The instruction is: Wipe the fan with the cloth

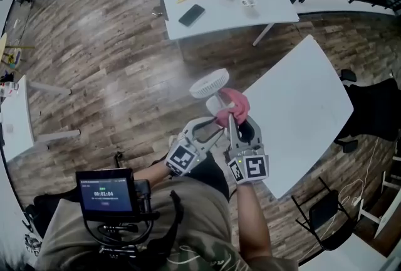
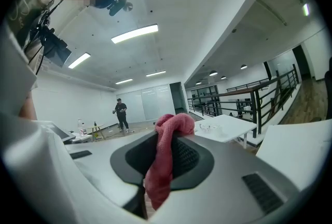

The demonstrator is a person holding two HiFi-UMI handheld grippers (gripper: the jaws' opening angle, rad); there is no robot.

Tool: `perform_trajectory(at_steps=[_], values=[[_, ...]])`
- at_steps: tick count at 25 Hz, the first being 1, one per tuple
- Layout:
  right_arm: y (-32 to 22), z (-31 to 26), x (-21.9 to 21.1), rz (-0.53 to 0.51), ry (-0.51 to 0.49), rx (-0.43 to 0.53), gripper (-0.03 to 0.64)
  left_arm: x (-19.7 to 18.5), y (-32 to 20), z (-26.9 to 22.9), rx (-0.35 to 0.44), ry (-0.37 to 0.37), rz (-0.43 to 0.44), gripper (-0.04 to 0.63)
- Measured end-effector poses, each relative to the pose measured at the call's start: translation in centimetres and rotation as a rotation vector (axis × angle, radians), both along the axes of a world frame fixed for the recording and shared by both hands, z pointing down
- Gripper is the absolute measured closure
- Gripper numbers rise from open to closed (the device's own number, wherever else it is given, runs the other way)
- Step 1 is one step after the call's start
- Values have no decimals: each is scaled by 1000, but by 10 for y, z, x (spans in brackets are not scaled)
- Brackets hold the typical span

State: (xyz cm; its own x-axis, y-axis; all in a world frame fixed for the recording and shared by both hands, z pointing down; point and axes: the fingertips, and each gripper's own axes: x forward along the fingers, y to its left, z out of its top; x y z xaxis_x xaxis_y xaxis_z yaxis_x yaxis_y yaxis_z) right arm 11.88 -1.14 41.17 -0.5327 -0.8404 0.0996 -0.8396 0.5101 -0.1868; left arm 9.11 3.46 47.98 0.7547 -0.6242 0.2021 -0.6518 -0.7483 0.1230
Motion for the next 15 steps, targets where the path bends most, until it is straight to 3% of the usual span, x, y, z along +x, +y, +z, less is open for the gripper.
perform_trajectory(at_steps=[3,11,12,14,15], values=[[7,3,-3,-23,-17,-9,529,7,6,8,-12,-33,15,380],[36,12,-22,-115,-26,-8,529,10,7,11,7,-60,-25,370],[39,12,-22,-118,-28,-7,529,9,5,9,9,-58,-39,391],[42,14,-21,-120,-32,-4,529,9,2,6,9,-58,-66,503],[43,15,-20,-121,-32,-2,528,11,1,5,9,-59,-74,510]])
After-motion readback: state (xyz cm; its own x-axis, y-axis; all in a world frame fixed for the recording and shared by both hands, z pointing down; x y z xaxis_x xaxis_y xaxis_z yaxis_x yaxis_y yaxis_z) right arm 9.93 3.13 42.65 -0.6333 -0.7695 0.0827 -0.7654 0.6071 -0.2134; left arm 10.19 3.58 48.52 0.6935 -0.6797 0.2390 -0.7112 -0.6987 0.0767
